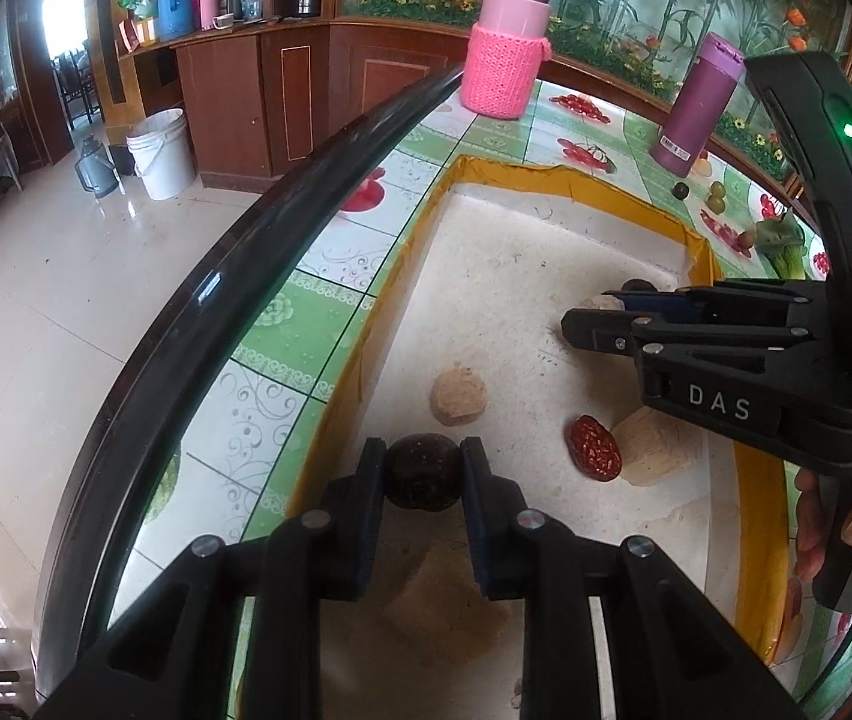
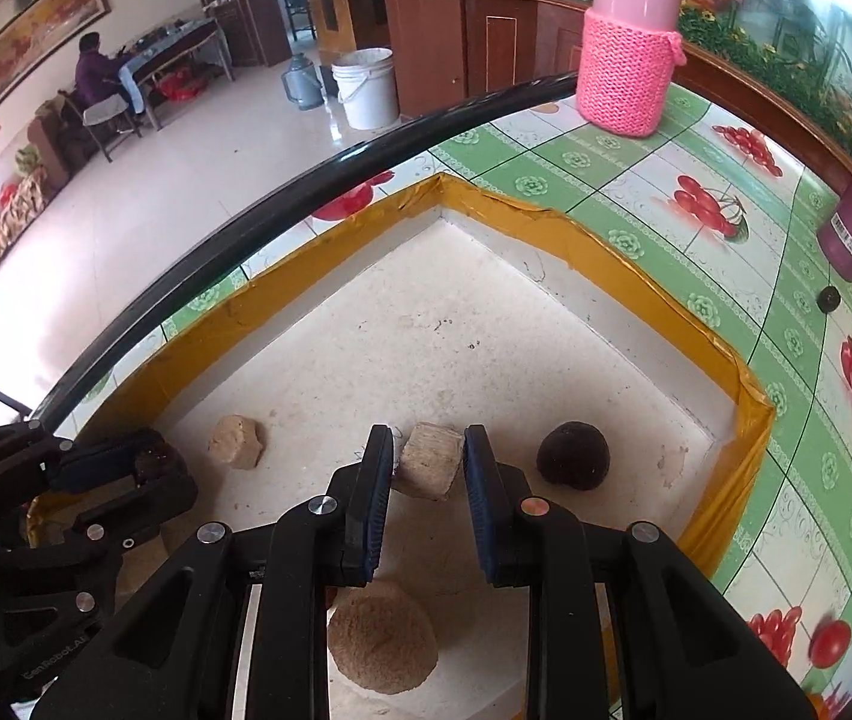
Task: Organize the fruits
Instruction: 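Open the left tool to drop the plum while the right tool releases its cube, then move both open tools from the tray back toward the oranges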
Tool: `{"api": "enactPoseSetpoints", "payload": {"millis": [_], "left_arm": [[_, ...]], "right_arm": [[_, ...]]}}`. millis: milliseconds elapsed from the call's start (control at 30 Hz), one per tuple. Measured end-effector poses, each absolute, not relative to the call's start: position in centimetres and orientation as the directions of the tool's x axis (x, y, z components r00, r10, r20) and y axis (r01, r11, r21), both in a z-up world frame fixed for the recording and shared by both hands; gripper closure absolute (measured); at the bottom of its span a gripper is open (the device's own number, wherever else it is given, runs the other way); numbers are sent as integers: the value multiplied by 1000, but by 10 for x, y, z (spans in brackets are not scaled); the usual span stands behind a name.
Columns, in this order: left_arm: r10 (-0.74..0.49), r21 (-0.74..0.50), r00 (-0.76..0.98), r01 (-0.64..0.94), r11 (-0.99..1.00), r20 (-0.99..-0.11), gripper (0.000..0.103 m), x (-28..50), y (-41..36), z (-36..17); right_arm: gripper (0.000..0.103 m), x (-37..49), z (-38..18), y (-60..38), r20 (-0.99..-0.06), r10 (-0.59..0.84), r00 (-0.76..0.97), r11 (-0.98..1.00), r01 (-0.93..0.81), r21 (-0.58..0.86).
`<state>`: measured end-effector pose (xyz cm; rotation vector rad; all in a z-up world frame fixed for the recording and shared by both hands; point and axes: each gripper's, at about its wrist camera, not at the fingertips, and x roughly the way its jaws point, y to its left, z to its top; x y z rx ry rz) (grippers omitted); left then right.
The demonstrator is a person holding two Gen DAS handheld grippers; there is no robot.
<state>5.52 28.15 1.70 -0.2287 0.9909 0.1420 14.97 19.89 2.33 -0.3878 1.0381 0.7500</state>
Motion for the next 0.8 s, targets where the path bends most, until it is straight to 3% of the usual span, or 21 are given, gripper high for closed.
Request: {"api": "enactPoseSetpoints", "payload": {"millis": [267,367,800], "left_arm": [[15,-123,531,-223,967,-847,71,53,279,18],[28,-114,535,-230,966,-844,59,49,278,19],[67,-89,569,-242,966,-820,40,27,269,38]], "right_arm": [[72,147,25,192,-875,368,313,712,-700,49],[72,144,29,185,-872,369,322,722,-690,51],[70,110,55,134,-843,386,374,761,-646,61]]}}
